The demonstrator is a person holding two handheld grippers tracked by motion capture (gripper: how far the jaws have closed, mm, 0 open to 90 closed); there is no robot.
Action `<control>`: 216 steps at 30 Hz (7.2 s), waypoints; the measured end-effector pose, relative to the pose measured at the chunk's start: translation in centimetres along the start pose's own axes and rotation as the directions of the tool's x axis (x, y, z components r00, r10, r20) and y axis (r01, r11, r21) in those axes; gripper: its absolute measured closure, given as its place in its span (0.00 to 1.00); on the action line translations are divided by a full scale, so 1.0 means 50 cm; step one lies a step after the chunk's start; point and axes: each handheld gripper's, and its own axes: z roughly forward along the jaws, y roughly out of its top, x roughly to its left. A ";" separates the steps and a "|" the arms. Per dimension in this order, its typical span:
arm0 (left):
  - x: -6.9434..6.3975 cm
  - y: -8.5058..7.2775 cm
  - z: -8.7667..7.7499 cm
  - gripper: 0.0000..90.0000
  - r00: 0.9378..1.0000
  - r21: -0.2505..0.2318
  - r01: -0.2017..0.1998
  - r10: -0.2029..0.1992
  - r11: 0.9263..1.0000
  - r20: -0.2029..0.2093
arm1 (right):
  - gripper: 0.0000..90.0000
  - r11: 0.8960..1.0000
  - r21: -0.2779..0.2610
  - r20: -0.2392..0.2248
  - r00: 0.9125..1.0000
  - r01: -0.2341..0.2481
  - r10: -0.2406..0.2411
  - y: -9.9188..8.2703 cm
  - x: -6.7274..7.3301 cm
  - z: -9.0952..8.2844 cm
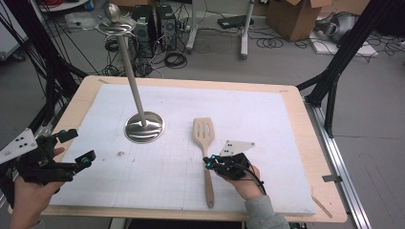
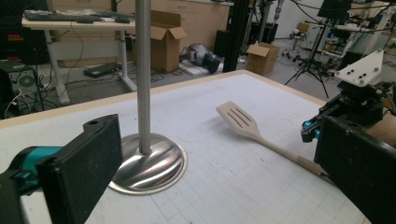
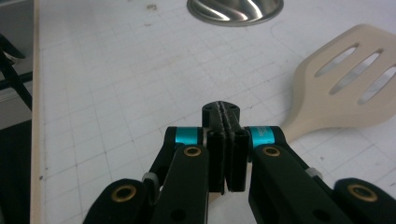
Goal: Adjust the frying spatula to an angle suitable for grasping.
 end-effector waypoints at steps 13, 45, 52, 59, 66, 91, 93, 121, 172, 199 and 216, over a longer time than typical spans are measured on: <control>-0.002 -0.007 0.005 0.02 1.000 0.020 0.002 -0.002 1.000 -0.005 | 0.99 0.995 0.100 0.003 1.000 0.019 -0.019 -0.014 0.005 0.054; 0.004 -0.014 0.004 0.02 1.000 0.029 0.011 -0.010 1.000 -0.008 | 1.00 0.982 0.186 0.031 0.999 0.034 -0.040 -0.024 0.019 0.081; 0.004 -0.014 0.003 0.02 1.000 0.028 0.013 -0.013 1.000 -0.010 | 1.00 0.982 0.186 0.035 0.999 0.031 -0.038 -0.027 0.020 0.077; 0.003 -0.015 0.009 0.02 1.000 0.034 0.012 -0.012 0.999 -0.004 | 1.00 0.982 0.188 0.034 0.999 0.031 -0.038 -0.032 0.016 0.065; 0.004 -0.015 0.014 0.02 1.000 0.041 0.010 -0.010 0.999 -0.003 | 1.00 0.979 0.197 0.051 0.997 0.045 -0.057 -0.036 0.016 0.049; 0.004 -0.005 0.055 0.02 0.999 0.047 -0.004 0.002 0.999 0.041 | 1.00 0.978 0.207 0.103 0.994 0.025 -0.047 -0.063 0.010 0.005; 0.003 -0.004 0.059 0.02 0.999 0.047 -0.004 0.001 0.999 0.047 | 1.00 0.978 0.207 0.109 0.993 0.027 -0.051 -0.065 0.010 0.001; 0.001 0.001 0.100 0.02 0.996 0.057 -0.005 0.000 0.998 0.092 | 1.00 0.982 0.179 0.148 0.988 -0.061 0.034 -0.106 -0.021 -0.060; -0.008 -0.019 0.050 0.02 0.999 0.084 0.004 -0.007 0.996 0.036 | 1.00 0.965 0.179 0.294 0.947 -0.189 0.131 -0.061 -0.087 -0.012; -0.008 -0.025 0.058 0.02 0.999 0.104 0.005 -0.009 0.995 0.035 | 1.00 0.972 0.197 0.245 0.966 -0.131 0.080 -0.056 -0.075 -0.006; -0.008 -0.025 0.063 0.02 0.999 0.105 0.005 -0.009 0.994 0.042 | 1.00 0.973 0.224 0.181 0.983 -0.061 0.020 -0.051 -0.047 -0.001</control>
